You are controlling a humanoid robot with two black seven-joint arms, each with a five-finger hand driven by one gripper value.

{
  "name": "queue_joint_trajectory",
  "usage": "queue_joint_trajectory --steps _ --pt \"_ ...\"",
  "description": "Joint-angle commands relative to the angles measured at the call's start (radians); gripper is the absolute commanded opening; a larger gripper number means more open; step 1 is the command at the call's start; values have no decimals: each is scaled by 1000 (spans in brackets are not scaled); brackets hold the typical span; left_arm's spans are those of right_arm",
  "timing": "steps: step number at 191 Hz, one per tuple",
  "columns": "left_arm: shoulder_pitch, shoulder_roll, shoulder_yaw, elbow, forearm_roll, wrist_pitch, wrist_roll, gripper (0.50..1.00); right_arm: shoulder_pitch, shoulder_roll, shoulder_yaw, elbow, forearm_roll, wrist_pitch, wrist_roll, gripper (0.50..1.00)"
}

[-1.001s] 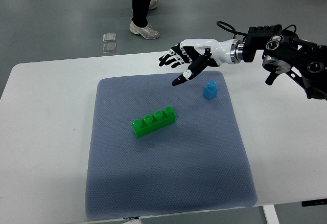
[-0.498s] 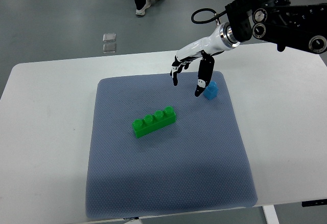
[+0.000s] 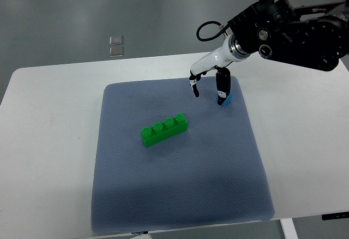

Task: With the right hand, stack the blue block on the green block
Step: 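Move the right hand over the small blue block and lower it, then close the right hand fingers around the blue block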

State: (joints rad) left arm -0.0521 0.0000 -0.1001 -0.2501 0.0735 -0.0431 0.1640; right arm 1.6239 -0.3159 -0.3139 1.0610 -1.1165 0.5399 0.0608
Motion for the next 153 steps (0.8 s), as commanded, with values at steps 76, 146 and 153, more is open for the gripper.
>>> queue_joint_trajectory --steps 76,146,153 --pt "0 0 0 -3 0 0 0 1000 -171 77 1 -219 -25 -176 -6 921" --pt "0 0 3 -5 0 0 0 1000 -236 90 1 -277 -88 -241 -4 911" --pt "0 0 3 -5 0 0 2 1000 -245 95 1 -282 -88 -259 -2 903"
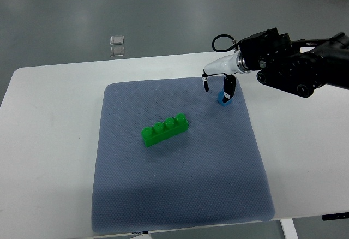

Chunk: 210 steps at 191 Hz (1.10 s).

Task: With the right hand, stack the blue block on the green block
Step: 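Close the right hand fingers around the blue block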

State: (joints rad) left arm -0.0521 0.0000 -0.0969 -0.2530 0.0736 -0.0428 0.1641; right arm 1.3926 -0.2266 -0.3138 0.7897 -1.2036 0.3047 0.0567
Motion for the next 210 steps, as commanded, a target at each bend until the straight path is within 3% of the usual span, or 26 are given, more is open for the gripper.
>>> queue_joint_trajectory --steps 1,23,35,75,135,178,210 --pt "0 0 0 -2 0 0 2 1000 -14 6 1 -10 -1 -24 2 903" --pt "0 0 0 0 0 0 0 1000 -32 15 -1 -33 -8 -41 3 895" --pt "0 0 0 0 0 0 0 1000 -47 16 -1 -44 -24 -42 6 860" --pt "0 0 0 0 0 0 0 1000 -67 15 -1 -52 -37 -55 8 825" --pt "2 0 0 0 0 0 0 1000 -69 16 -11 -52 -39 -62 26 733" --pt "2 0 -3 0 0 0 0 1000 -81 15 -11 -52 -54 -64 28 721" --pt "2 0 -3 0 0 0 0 1000 -83 13 -11 -55 -70 -64 34 662"
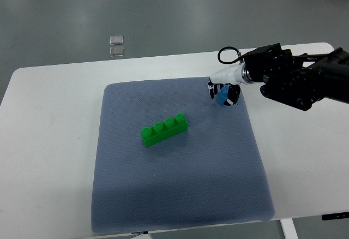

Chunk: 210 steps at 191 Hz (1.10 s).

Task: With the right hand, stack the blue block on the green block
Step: 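Close the right hand fingers around the blue block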

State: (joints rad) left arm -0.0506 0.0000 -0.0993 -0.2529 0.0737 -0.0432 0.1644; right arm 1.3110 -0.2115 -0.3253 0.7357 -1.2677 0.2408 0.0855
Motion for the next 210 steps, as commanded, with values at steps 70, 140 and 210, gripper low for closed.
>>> queue_joint_trajectory --steps 70,140,210 --pt "0 0 0 0 0 0 0 1000 -10 0 -5 -5 -10 -18 16 580" --pt "0 0 0 0 0 0 0 1000 -9 -2 -3 -4 -10 -17 20 584" --pt "1 0 3 0 0 0 0 1000 -7 -9 14 5 5 -6 20 856"
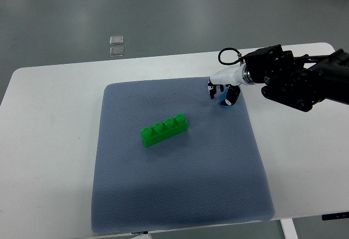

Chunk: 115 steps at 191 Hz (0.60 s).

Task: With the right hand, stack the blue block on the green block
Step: 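Close the right hand fingers around the blue block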

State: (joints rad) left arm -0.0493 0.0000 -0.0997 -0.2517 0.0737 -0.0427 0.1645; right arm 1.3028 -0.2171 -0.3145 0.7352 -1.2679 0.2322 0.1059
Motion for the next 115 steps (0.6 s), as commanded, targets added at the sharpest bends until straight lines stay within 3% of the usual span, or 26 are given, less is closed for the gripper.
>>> queue_joint_trajectory --steps 1,92,113,115 --pt "0 0 3 -1 0 0 0 1000 1 -4 3 6 5 2 0 856" --pt "0 0 3 -3 0 0 0 1000 1 -31 -12 10 -7 4 0 852" --pt "0 0 5 -3 0 0 0 1000 1 -33 -12 10 -7 4 0 823" --pt "0 0 5 -3 0 0 0 1000 1 -33 -12 10 -8 1 0 770"
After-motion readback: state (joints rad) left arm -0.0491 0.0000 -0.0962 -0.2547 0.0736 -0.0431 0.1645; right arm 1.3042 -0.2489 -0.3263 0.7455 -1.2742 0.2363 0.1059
